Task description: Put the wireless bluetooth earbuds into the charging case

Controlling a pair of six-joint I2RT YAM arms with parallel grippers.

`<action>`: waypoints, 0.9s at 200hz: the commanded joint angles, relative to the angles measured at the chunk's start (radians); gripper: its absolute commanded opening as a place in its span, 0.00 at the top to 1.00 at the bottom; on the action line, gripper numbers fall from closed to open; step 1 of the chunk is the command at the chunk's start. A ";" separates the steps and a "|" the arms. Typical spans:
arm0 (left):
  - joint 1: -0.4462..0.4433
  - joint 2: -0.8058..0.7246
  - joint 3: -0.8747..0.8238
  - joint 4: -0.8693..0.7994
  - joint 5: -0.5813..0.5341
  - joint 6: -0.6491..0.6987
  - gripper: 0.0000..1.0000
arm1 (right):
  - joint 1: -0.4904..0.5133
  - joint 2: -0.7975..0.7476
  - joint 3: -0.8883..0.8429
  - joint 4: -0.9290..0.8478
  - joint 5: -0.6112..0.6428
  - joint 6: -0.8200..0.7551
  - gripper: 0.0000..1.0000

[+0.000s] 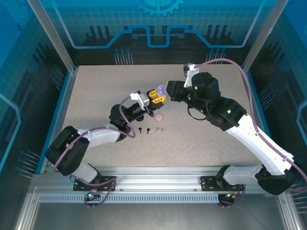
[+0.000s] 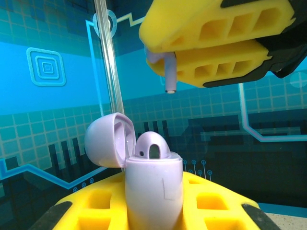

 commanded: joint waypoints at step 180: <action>-0.008 -0.004 0.046 0.039 0.000 0.024 1.00 | 0.045 -0.027 -0.149 0.066 0.014 0.059 0.87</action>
